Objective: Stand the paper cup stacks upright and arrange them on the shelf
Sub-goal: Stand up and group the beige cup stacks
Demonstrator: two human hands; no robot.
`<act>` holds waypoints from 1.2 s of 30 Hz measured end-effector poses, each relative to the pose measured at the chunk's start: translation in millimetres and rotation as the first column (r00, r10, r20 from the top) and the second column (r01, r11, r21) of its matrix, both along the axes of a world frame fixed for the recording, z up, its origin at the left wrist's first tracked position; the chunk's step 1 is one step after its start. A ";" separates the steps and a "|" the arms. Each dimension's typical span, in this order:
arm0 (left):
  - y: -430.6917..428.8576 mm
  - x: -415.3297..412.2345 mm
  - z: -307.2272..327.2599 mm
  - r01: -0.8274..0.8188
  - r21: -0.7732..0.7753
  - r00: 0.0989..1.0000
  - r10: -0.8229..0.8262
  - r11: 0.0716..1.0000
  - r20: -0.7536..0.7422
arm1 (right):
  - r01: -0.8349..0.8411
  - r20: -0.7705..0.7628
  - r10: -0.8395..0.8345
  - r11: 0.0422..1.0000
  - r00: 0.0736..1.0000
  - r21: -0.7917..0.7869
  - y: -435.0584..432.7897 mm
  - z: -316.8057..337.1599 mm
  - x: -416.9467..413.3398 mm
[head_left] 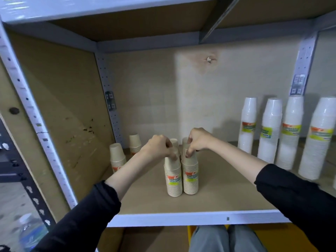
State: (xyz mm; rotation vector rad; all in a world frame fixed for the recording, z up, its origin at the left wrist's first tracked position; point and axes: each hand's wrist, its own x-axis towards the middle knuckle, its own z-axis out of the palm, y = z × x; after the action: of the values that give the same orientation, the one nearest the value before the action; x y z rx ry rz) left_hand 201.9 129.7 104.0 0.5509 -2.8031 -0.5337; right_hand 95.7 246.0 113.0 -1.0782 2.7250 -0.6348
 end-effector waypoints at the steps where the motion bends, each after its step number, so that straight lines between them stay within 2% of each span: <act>1: -1.0 -1.2 -0.9 0.008 0.009 1.000 -0.008 1.000 0.004 | 0.010 -0.005 -0.010 1.000 1.000 0.005 -1.2 -2.3 -0.9; 5: -4.6 -7.2 -1.7 0.027 0.035 1.000 -0.027 0.999 0.010 | 0.046 0.001 -0.046 0.999 0.999 -0.001 -1.7 -8.6 -6.5; 11: -8.9 -14.2 1.7 0.066 0.014 0.993 -0.067 0.998 0.100 | 0.040 0.016 -0.040 0.999 0.999 -0.013 -1.5 -10.6 -9.7; 21: -12.5 -17.6 2.6 0.134 0.017 0.987 -0.135 0.991 0.085 | 0.076 0.041 -0.074 0.995 0.996 -0.056 2.0 -10.9 -11.4; 36: -17.2 -19.8 -1.6 0.137 0.064 0.988 -0.141 0.988 0.058 | 0.080 0.041 -0.076 0.989 0.996 -0.124 4.7 -17.5 -12.8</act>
State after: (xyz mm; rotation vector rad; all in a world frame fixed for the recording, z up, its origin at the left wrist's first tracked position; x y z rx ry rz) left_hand 182.1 112.5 102.4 0.3917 -2.9081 -0.6412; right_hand 82.9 250.7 95.5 -0.9791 2.7396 -0.8398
